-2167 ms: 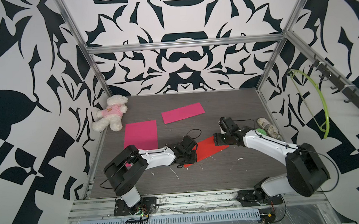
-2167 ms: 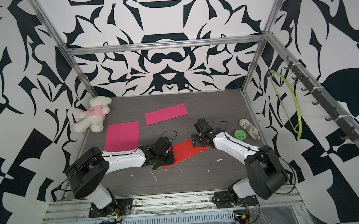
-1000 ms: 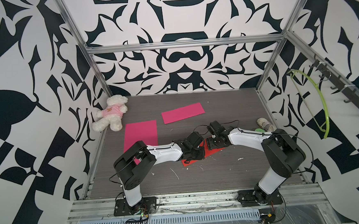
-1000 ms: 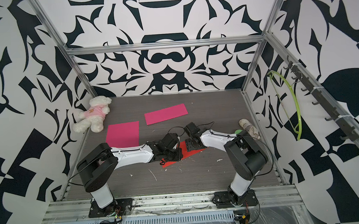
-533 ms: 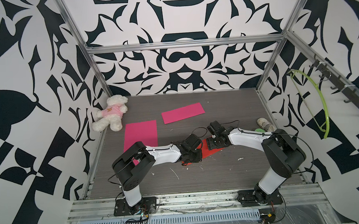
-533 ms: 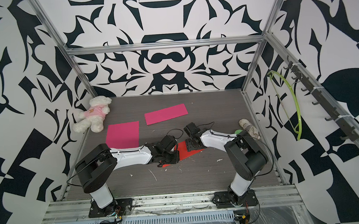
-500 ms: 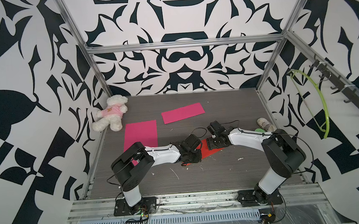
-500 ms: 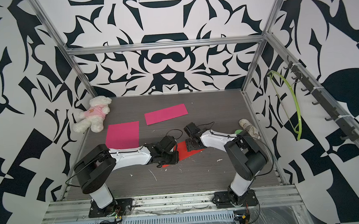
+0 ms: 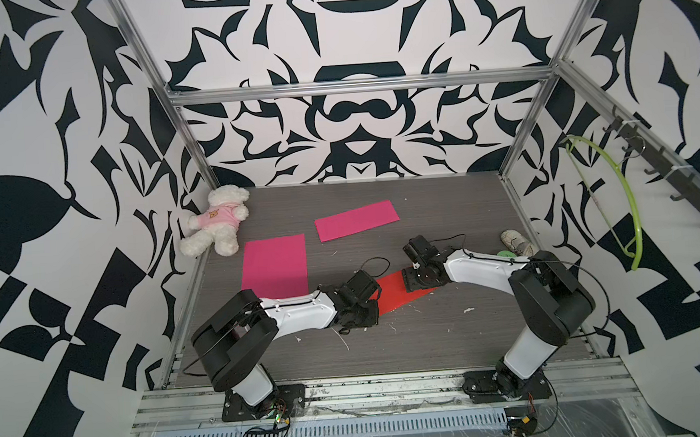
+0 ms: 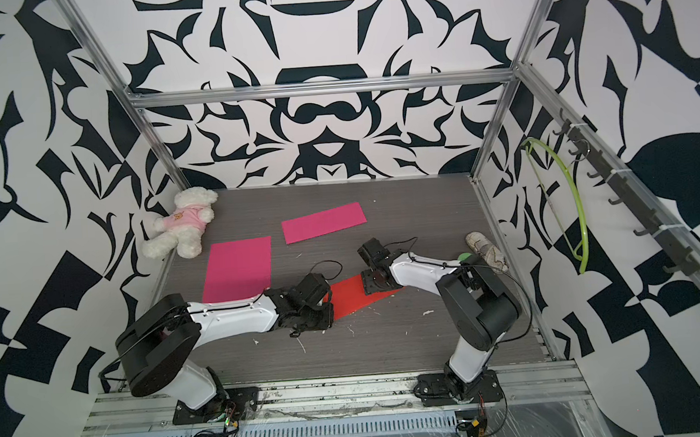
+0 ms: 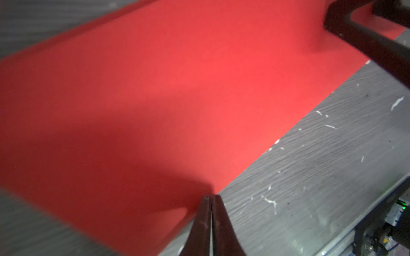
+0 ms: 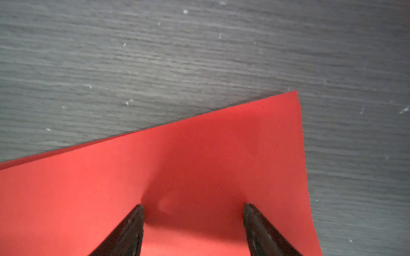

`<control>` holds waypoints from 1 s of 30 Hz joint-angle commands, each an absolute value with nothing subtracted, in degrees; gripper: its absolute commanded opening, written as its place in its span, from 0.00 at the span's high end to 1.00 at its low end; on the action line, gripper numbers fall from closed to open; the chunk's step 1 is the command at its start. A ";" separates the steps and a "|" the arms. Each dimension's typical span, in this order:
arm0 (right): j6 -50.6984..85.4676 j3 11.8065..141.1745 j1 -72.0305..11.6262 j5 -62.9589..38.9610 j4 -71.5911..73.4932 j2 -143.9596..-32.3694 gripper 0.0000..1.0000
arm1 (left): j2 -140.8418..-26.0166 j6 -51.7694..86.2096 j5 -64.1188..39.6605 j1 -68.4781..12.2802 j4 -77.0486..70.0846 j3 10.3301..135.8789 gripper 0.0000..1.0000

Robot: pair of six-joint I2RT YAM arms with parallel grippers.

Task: Fold the rectangular paper in half along the long edge
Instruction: Fold the paper at the center of the board.

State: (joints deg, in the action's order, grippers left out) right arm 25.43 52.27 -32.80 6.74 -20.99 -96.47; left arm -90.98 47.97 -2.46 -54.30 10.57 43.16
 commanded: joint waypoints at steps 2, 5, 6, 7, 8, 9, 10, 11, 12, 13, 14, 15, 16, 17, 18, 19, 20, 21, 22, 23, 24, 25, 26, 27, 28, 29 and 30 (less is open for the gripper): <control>25.22 51.94 -32.88 7.97 -22.57 -98.53 0.28 | -90.43 48.47 0.26 -52.66 19.29 38.29 0.91; 25.14 51.94 -32.83 8.26 -22.76 -98.44 0.28 | -88.95 49.15 0.27 -52.47 19.47 36.44 0.91; 25.05 52.00 -32.79 8.26 -22.69 -98.52 0.28 | -88.41 49.45 0.34 -52.47 19.48 35.79 0.91; 24.96 52.01 -32.81 8.26 -22.81 -98.53 0.28 | -87.97 49.69 0.44 -52.32 19.50 35.07 0.91; 24.96 52.04 -32.79 8.34 -22.85 -98.53 0.28 | -87.51 49.97 0.53 -52.08 19.64 34.29 0.90; 24.96 52.16 -32.80 8.27 -22.88 -98.53 0.28 | -87.06 50.21 0.60 -51.82 19.69 33.51 0.91; 24.87 52.23 -32.81 8.26 -22.85 -98.53 0.28 | -86.65 50.50 0.74 -51.61 19.69 32.80 0.91; 24.87 52.23 -32.71 8.26 -22.90 -98.44 0.28 | -86.13 50.79 0.82 -51.21 19.69 31.96 0.91; 24.87 52.33 -32.70 8.11 -22.93 -98.44 0.28 | -85.56 51.03 0.85 -50.91 19.62 31.21 0.91; 24.87 52.45 -32.70 8.01 -22.96 -98.37 0.28 | -84.93 51.30 0.62 -50.36 19.25 30.53 0.91; 24.87 52.48 -32.73 7.78 -22.92 -98.27 0.28 | -84.21 51.54 0.00 -49.62 18.28 29.59 0.91; 24.87 52.63 -32.73 7.57 -22.90 -98.18 0.28 | -83.37 51.98 -0.98 -48.75 16.72 28.42 0.91; 24.87 52.72 -32.84 7.49 -23.05 -98.10 0.28 | -82.60 52.39 -2.02 -47.95 15.04 27.33 0.91; 24.87 52.94 -32.81 7.56 -23.34 -97.92 0.28 | -81.75 53.09 -3.17 -47.14 13.53 26.15 0.91; 24.87 53.12 -32.79 7.56 -23.51 -97.63 0.28 | -81.12 53.59 -3.81 -46.54 12.01 25.28 0.90; 24.87 53.30 -32.78 7.32 -23.41 -97.36 0.28 | -80.64 53.84 -4.00 -46.26 11.31 24.87 0.91; 24.87 53.50 -32.83 6.94 -23.37 -97.06 0.28 | -80.19 53.88 -3.88 -46.15 11.24 25.01 0.90; 24.94 53.68 -32.79 6.48 -23.15 -96.50 0.28 | -79.82 53.58 -3.62 -46.15 11.76 25.58 0.90; 24.96 53.83 -32.79 6.06 -22.96 -95.76 0.28 | -79.36 53.32 -3.42 -46.14 12.25 26.28 0.90; 24.96 53.73 -32.91 5.68 -22.63 -94.65 0.28 | -78.59 53.06 -3.00 -46.14 12.89 27.13 0.88; 24.96 53.48 -33.05 5.46 -21.98 -93.11 0.28 | -77.68 52.98 -2.34 -46.23 13.74 27.81 0.87; 24.92 52.96 -33.20 5.38 -21.28 -91.61 0.28 | -76.73 52.95 -1.70 -46.32 14.34 28.52 0.84; 24.75 52.26 -33.52 5.20 -20.34 -89.86 0.27 | -75.37 52.90 -0.61 -46.63 15.36 29.21 0.81; 24.70 51.72 -33.94 5.24 -19.75 -88.10 0.26 | -73.88 52.91 0.87 -47.12 16.67 30.12 0.77; 24.71 51.22 -34.37 5.42 -19.58 -86.67 0.25 | -73.50 52.87 2.26 -47.47 17.78 30.88 0.73; 24.80 50.64 -35.12 5.82 -19.60 -85.20 0.23 | -70.68 52.89 3.73 -47.79 18.99 31.72 0.69; 24.92 50.01 -36.09 6.37 -19.59 -83.84 0.21 | -69.48 53.15 5.07 -47.97 20.15 32.43 0.64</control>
State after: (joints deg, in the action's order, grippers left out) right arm 25.17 50.85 -33.98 5.78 -20.80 -88.58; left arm -73.28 53.39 -0.30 -47.33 12.80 29.98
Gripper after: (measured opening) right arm 0.783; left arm 0.339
